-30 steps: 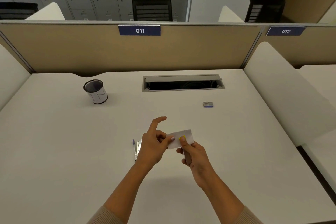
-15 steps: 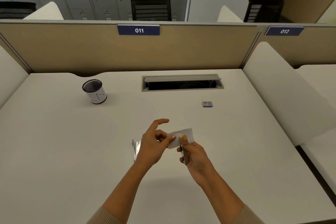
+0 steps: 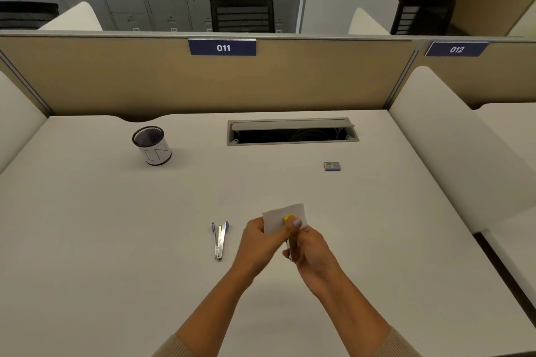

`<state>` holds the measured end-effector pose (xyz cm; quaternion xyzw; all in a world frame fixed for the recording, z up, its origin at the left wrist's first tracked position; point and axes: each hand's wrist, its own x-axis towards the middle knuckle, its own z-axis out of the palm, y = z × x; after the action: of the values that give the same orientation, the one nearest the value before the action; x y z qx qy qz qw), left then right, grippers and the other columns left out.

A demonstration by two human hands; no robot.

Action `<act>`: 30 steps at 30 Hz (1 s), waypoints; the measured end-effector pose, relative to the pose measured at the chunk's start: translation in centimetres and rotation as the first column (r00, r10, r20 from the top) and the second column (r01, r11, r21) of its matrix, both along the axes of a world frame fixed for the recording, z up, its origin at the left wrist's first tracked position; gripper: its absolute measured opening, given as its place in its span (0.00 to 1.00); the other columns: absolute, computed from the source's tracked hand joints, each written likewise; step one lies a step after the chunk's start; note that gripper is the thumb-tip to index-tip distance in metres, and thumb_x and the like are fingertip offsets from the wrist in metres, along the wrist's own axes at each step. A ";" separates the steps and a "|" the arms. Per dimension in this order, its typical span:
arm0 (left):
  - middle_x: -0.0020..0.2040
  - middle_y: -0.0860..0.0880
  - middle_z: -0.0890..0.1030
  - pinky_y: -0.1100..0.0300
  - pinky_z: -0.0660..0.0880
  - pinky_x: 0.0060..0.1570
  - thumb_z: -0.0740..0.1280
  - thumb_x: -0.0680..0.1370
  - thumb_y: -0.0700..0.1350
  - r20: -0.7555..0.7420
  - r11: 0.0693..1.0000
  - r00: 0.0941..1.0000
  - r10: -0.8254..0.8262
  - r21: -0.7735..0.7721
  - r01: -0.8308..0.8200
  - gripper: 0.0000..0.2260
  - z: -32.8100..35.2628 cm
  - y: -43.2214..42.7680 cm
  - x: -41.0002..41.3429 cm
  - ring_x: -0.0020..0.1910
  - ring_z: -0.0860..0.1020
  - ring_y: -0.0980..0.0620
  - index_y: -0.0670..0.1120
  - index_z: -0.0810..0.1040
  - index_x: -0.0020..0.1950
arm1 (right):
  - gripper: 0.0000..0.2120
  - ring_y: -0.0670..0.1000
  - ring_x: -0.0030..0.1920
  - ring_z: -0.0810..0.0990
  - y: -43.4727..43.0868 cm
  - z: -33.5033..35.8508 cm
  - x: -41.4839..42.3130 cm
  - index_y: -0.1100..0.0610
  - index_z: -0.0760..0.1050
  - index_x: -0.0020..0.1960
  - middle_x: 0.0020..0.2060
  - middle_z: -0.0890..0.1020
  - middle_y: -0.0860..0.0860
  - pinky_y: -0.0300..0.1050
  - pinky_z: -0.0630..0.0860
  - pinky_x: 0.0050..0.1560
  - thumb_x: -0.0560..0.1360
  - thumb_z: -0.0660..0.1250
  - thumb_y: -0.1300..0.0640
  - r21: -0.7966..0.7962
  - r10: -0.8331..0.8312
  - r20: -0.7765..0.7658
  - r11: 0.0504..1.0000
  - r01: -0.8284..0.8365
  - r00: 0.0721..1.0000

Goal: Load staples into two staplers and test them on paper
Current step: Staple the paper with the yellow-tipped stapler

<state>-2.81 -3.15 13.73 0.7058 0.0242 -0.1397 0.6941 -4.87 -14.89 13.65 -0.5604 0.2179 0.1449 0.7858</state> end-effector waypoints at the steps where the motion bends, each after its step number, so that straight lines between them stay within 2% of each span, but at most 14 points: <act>1: 0.40 0.48 0.85 0.57 0.80 0.45 0.73 0.63 0.67 -0.005 1.000 1.000 0.022 -0.020 -0.022 0.24 -0.2 -0.2 -0.1 0.43 0.84 0.51 0.48 0.84 0.45 | 0.15 0.48 0.42 0.77 0.0 0.0 0.0 0.57 0.81 0.54 0.42 0.84 0.49 0.44 0.71 0.40 0.74 0.69 0.48 -0.001 -0.004 -0.003 1.000 0.004 1.000; 5: 0.38 0.48 0.85 0.64 0.78 0.37 0.74 0.64 0.66 0.031 0.994 0.994 0.102 -0.029 -0.102 0.21 -0.5 -0.8 -0.3 0.39 0.84 0.52 0.49 0.85 0.42 | 0.11 0.48 0.43 0.79 0.0 0.1 0.0 0.57 0.81 0.55 0.45 0.86 0.49 0.43 0.72 0.42 0.79 0.65 0.52 -0.021 -0.015 0.003 1.000 0.015 1.000; 8: 0.35 0.47 0.84 0.65 0.77 0.34 0.75 0.67 0.61 0.077 0.990 0.988 0.135 -0.049 -0.131 0.16 -0.6 -1.1 -0.4 0.37 0.84 0.50 0.49 0.85 0.38 | 0.10 0.46 0.40 0.79 0.0 0.3 0.1 0.57 0.82 0.52 0.41 0.85 0.48 0.44 0.72 0.42 0.78 0.66 0.52 -0.044 -0.035 -0.013 0.998 0.034 0.999; 11: 0.34 0.43 0.84 0.57 0.81 0.35 0.74 0.68 0.60 0.075 0.987 0.985 0.155 -0.043 -0.152 0.18 -1.1 -1.4 -0.3 0.37 0.84 0.45 0.45 0.84 0.38 | 0.08 0.47 0.40 0.78 0.2 0.1 0.0 0.57 0.82 0.49 0.39 0.85 0.48 0.43 0.72 0.42 0.78 0.66 0.54 -0.061 -0.069 -0.046 0.996 0.066 0.997; 14: 0.36 0.38 0.83 0.42 0.81 0.46 0.73 0.65 0.62 0.035 0.990 0.990 0.138 -0.035 -0.137 0.23 -1.6 -1.5 -0.2 0.40 0.83 0.40 0.41 0.84 0.39 | 0.08 0.50 0.45 0.79 0.3 -0.2 0.0 0.58 0.82 0.51 0.44 0.86 0.52 0.44 0.73 0.44 0.78 0.67 0.55 -0.083 -0.116 -0.073 0.990 0.110 0.991; 16: 0.35 0.40 0.83 0.40 0.80 0.50 0.74 0.65 0.63 0.010 0.997 0.998 0.069 -0.030 -0.069 0.23 -1.8 -1.2 0.2 0.40 0.84 0.42 0.41 0.84 0.38 | 0.07 0.50 0.46 0.80 0.2 -0.3 -0.1 0.57 0.82 0.50 0.46 0.85 0.53 0.45 0.74 0.45 0.78 0.67 0.55 -0.093 -0.127 -0.068 0.988 0.121 0.990; 19: 0.35 0.47 0.83 0.45 0.80 0.54 0.75 0.66 0.63 -0.045 0.993 0.992 -0.114 -0.019 0.114 0.19 -1.3 -0.2 1.3 0.40 0.83 0.50 0.46 0.84 0.38 | 0.08 0.49 0.45 0.80 0.0 -0.4 -0.3 0.55 0.83 0.49 0.44 0.85 0.53 0.45 0.75 0.45 0.78 0.67 0.53 -0.076 -0.133 -0.028 0.988 0.131 0.991; 21: 0.37 0.48 0.84 0.49 0.80 0.53 0.74 0.66 0.65 -0.050 0.984 0.983 -0.178 0.016 0.179 0.21 -0.9 0.3 1.9 0.40 0.83 0.52 0.48 0.85 0.42 | 0.13 0.49 0.45 0.79 0.0 -0.3 -0.4 0.55 0.82 0.54 0.45 0.85 0.51 0.45 0.74 0.44 0.77 0.66 0.48 0.043 -0.134 -0.004 0.990 0.134 0.991; 23: 0.39 0.46 0.85 0.53 0.82 0.49 0.73 0.69 0.64 -0.045 0.984 0.984 -0.174 0.015 0.175 0.21 -0.7 0.6 2.2 0.42 0.84 0.50 0.47 0.85 0.46 | 0.20 0.47 0.44 0.80 -0.1 -0.1 -0.2 0.56 0.81 0.58 0.46 0.85 0.51 0.44 0.74 0.43 0.75 0.65 0.42 0.151 -0.113 0.012 0.982 0.110 0.994; 26: 0.39 0.49 0.86 0.63 0.81 0.41 0.63 0.76 0.61 -0.081 0.994 0.991 -0.107 -0.021 0.106 0.16 -0.6 0.7 2.1 0.41 0.84 0.54 0.51 0.84 0.46 | 0.26 0.49 0.44 0.78 -0.3 0.1 0.0 0.57 0.80 0.61 0.48 0.83 0.54 0.44 0.73 0.41 0.71 0.66 0.40 0.248 -0.111 0.006 0.963 0.106 0.994; 28: 0.39 0.51 0.86 0.61 0.81 0.42 0.60 0.79 0.59 -0.064 0.998 0.996 -0.065 0.002 0.065 0.15 -0.9 0.4 2.0 0.42 0.84 0.55 0.53 0.83 0.46 | 0.28 0.51 0.48 0.77 -0.5 0.1 0.1 0.58 0.79 0.63 0.51 0.82 0.56 0.45 0.72 0.42 0.72 0.65 0.39 0.276 -0.107 0.002 0.956 0.102 0.994; 30: 0.38 0.52 0.86 0.59 0.82 0.43 0.59 0.80 0.57 -0.047 0.999 0.998 -0.035 0.011 0.035 0.14 -1.1 0.3 1.7 0.41 0.84 0.56 0.53 0.82 0.46 | 0.28 0.51 0.46 0.78 -0.7 0.0 0.2 0.57 0.80 0.61 0.50 0.82 0.55 0.45 0.73 0.41 0.71 0.65 0.38 0.274 -0.092 0.004 0.958 0.088 0.996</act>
<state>-1.09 -2.86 12.62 0.7068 0.0288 -0.1681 0.6865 -4.67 -15.55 13.61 -0.4372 0.2147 0.1332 0.8632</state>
